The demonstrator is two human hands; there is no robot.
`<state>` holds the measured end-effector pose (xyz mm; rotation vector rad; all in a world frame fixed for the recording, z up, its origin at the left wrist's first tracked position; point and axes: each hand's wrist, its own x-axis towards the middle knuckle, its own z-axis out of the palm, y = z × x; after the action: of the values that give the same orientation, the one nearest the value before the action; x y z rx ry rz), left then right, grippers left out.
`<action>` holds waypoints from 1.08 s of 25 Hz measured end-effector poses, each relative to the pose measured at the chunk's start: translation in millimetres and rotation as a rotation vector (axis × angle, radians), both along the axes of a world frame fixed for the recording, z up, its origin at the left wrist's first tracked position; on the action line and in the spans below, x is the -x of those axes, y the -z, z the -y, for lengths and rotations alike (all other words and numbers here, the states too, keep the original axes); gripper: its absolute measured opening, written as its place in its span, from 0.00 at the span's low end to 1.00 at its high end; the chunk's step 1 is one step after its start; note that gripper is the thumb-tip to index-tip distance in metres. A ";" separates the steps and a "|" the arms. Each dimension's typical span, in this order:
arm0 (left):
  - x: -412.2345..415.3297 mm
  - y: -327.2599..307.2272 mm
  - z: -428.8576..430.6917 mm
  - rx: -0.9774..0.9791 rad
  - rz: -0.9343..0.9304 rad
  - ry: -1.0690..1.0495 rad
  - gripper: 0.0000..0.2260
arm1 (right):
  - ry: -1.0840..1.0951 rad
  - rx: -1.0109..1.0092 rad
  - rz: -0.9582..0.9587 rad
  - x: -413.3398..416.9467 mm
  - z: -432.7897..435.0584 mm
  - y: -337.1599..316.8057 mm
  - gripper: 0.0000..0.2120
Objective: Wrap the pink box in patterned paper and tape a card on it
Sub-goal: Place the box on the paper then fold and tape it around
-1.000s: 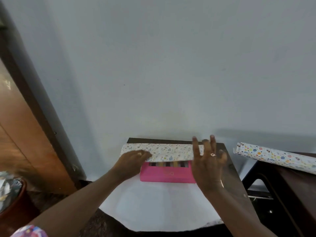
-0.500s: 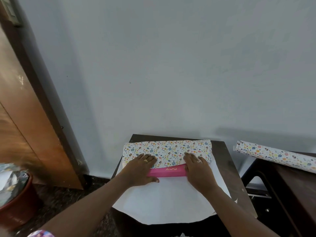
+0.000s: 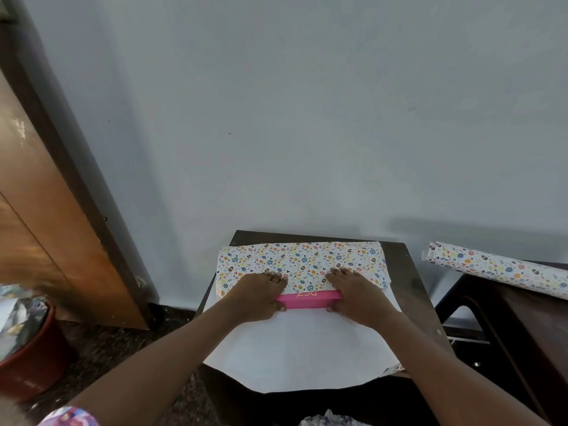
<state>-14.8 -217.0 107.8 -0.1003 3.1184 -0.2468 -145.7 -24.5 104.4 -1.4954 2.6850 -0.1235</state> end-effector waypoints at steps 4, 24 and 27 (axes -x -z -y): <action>-3.3 7.1 7.9 0.086 -0.116 0.136 0.26 | 0.009 -0.026 -0.111 -7.8 3.3 -11.0 0.24; -17.6 22.1 -17.0 0.024 -0.283 0.019 0.10 | 0.409 0.164 0.075 -100.6 -4.5 11.7 0.21; -27.4 16.7 -27.4 0.013 -0.377 0.066 0.12 | 0.481 0.129 0.138 -98.2 -11.3 10.1 0.27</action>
<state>12.6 -189.6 91.1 -0.0478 3.5000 -0.2781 -47.5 -13.2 94.3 -0.7961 2.9050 -0.4115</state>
